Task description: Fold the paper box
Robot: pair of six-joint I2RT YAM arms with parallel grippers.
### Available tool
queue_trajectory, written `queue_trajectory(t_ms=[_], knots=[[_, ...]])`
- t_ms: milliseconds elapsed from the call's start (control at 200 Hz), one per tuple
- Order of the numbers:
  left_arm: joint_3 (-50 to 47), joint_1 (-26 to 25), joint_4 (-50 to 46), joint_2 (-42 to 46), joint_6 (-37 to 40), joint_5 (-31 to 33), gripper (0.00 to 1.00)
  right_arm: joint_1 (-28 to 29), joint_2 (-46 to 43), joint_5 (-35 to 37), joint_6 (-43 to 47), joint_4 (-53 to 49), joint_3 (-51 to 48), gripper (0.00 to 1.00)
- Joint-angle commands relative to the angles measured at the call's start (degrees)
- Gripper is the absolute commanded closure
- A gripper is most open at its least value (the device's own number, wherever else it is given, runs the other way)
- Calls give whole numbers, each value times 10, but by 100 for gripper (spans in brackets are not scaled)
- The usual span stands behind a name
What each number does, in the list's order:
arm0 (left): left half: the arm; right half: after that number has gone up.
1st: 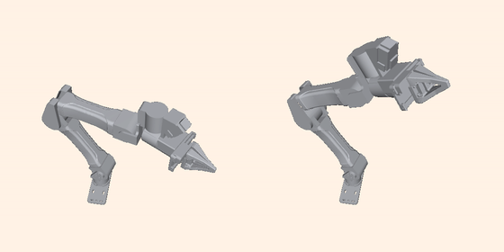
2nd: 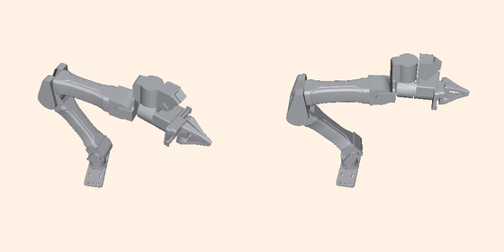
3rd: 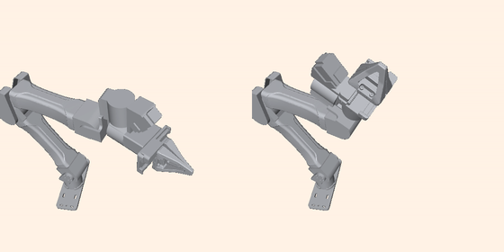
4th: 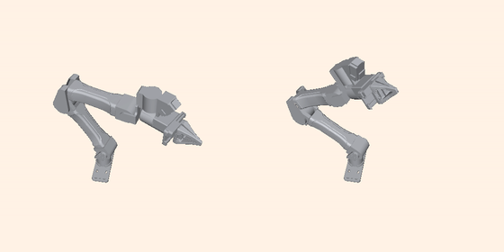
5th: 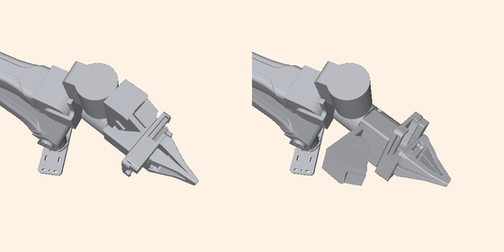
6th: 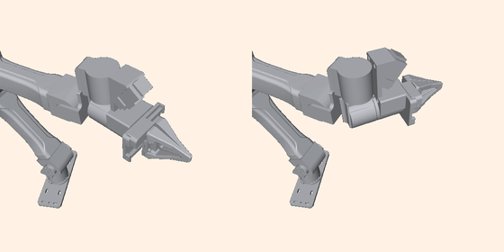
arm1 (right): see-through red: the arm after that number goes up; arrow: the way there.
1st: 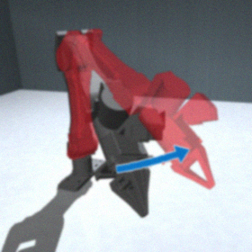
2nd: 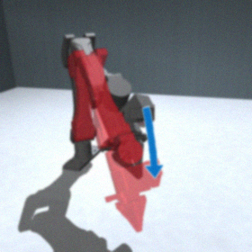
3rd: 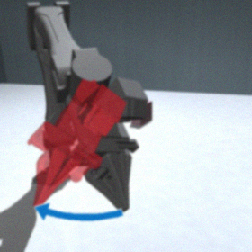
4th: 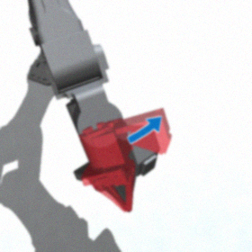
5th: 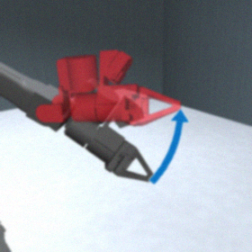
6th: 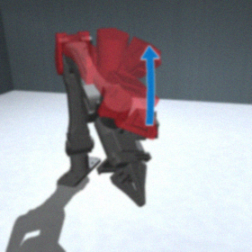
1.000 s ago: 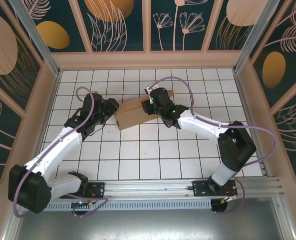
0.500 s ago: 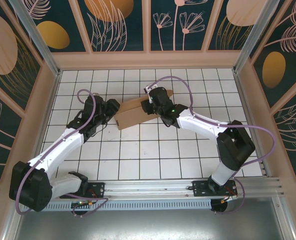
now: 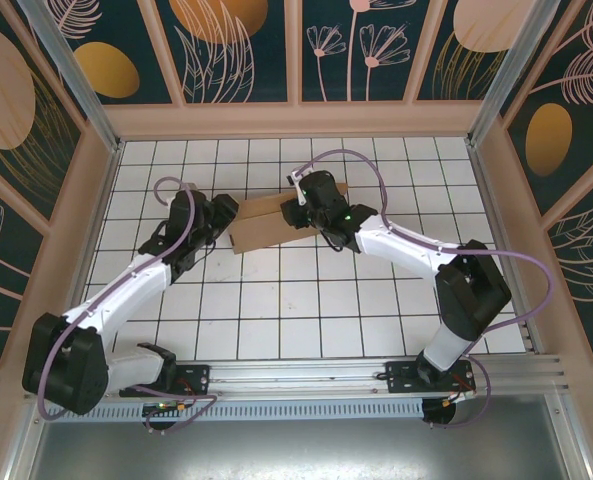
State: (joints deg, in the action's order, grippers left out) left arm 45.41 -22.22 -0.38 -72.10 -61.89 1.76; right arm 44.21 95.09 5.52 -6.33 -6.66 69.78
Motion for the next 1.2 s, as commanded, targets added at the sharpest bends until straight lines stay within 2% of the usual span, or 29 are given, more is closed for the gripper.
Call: queue_trajectory(t_ms=[0,220,435,535,671,791,901,976,1091,1196], knots=[[40,-7,-55,-47,44,1,48,14,27,-128,-13,-149,18,56],[117,-6,-92,-100,95,27,48,-18,8,-180,-8,-191,82,53],[153,-6,-105,-114,126,26,47,-64,-42,-206,3,-203,89,50],[166,-6,-118,-108,146,39,45,-77,-56,-188,18,-211,86,47],[180,-6,-129,-85,188,88,42,-87,-94,-127,46,-186,54,37],[175,-5,-114,-64,230,112,42,-111,-126,-111,44,-162,26,32],[152,-5,-70,-36,324,107,45,-119,-158,-86,48,-145,6,31],[112,-6,-10,-3,414,88,47,-120,-200,-68,84,-81,-46,34],[41,-6,83,60,565,-15,47,-109,-268,-114,242,48,-138,35],[29,-6,103,97,683,-32,37,-113,-302,-136,334,90,-169,36]])
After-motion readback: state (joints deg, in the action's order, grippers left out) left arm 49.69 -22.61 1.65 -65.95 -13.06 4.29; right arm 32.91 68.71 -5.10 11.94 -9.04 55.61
